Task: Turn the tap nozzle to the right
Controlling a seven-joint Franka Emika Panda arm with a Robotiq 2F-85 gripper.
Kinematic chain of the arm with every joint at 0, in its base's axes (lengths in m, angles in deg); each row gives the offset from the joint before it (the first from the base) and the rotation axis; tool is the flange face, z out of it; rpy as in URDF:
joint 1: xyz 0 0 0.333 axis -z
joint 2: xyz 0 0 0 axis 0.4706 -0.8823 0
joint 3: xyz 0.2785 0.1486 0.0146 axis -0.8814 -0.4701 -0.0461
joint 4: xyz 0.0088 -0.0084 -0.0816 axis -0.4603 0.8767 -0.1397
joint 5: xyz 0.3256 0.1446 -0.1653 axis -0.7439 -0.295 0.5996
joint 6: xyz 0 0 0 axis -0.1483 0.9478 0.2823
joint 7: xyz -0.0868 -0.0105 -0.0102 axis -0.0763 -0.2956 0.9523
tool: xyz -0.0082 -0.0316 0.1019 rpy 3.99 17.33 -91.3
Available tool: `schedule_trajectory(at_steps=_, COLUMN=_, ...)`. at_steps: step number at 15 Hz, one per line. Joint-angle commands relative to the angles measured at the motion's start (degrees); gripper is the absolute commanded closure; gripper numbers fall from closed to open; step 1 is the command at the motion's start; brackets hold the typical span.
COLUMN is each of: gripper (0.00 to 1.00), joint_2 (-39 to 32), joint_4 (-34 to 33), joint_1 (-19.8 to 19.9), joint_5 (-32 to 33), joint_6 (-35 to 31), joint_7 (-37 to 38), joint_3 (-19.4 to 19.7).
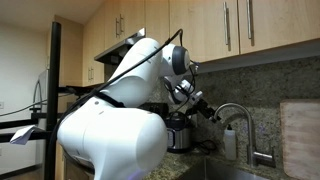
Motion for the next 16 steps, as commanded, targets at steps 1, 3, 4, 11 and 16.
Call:
schedule_trajectory(at_steps=1, gripper=0.00, joint_2=3.58, joint_4=6.06, joint_1=1.24, joint_5=-1.77, joint_6=-2.50, joint_7=1.90, joint_3=-0.81)
schedule_trajectory(at_steps=3, gripper=0.00, joint_2=4.24, joint_4=7.71, joint_1=1.30, joint_5=-1.74, joint_6=-3.62, joint_7=2.48, joint_3=-0.86)
schedule_trajectory(at_steps=4, gripper=0.00, joint_2=4.64, joint_4=8.56, joint_1=1.36, joint_5=-1.73, joint_6=-4.10, joint_7=2.84, joint_3=-0.88)
schedule_trajectory(at_steps=11, gripper=0.00, joint_2=9.91, joint_4=16.33, joint_1=1.88, joint_5=-1.31, joint_6=-6.56, joint_7=8.79, joint_3=-1.06)
schedule_trajectory(at_steps=16, gripper=0.00, joint_2=12.16, joint_4=19.73, joint_1=2.67, joint_5=-1.26, joint_6=-7.02, joint_7=11.17, joint_3=-1.53)
